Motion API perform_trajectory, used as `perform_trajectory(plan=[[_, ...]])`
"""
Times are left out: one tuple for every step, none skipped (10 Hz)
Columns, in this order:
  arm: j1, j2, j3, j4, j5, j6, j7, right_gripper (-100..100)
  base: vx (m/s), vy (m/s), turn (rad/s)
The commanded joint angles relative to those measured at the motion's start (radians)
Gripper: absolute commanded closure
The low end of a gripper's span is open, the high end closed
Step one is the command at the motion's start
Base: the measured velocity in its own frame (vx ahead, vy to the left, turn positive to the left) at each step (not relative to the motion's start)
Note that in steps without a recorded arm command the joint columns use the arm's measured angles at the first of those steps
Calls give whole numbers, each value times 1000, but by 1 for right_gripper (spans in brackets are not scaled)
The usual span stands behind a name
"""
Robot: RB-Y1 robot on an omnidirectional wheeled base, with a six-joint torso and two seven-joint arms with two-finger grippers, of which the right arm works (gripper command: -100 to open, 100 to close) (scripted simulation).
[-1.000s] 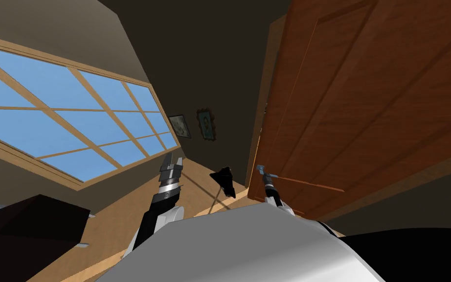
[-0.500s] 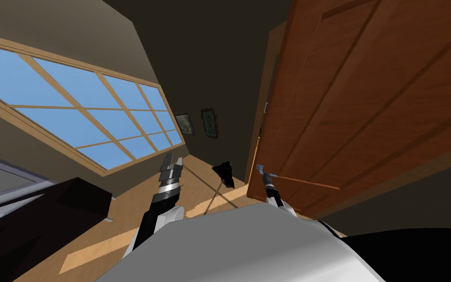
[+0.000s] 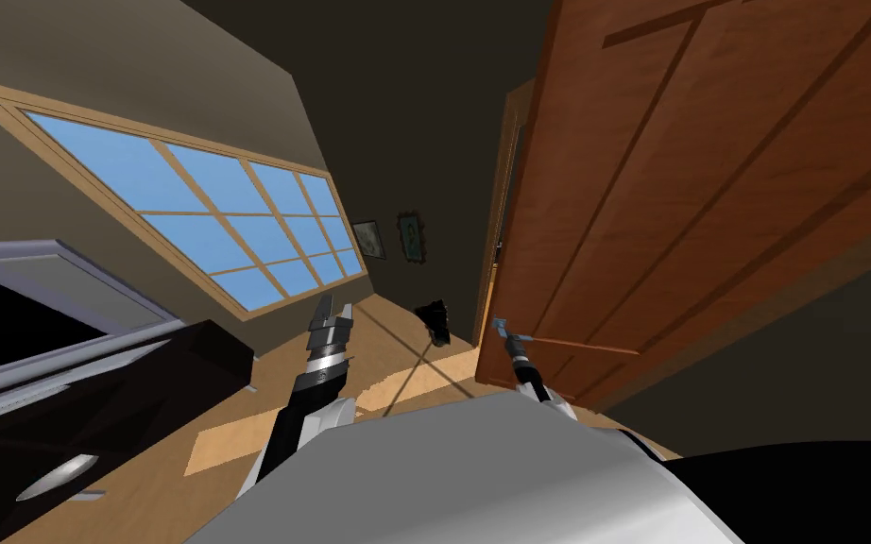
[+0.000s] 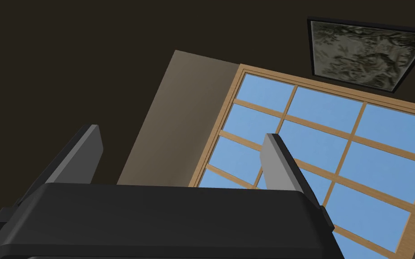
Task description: Pull the door open
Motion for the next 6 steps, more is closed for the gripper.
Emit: perform_trajectory(plan=[[-5, -6, 14, 14, 9, -14, -15, 100, -224, -24, 62], [-2, -4, 9, 3, 6, -3, -9, 100, -101, -9, 22], [7, -10, 28, 3, 19, -13, -30, 100, -183, -34, 125], [11, -15, 37, 1, 25, -18, -40, 100, -280, -37, 117], [17, -21, 50, -1, 35, -27, -56, 100, -285, -19, 90], [21, -26, 60, -3, 42, -33, -66, 100, -228, -51, 94]])
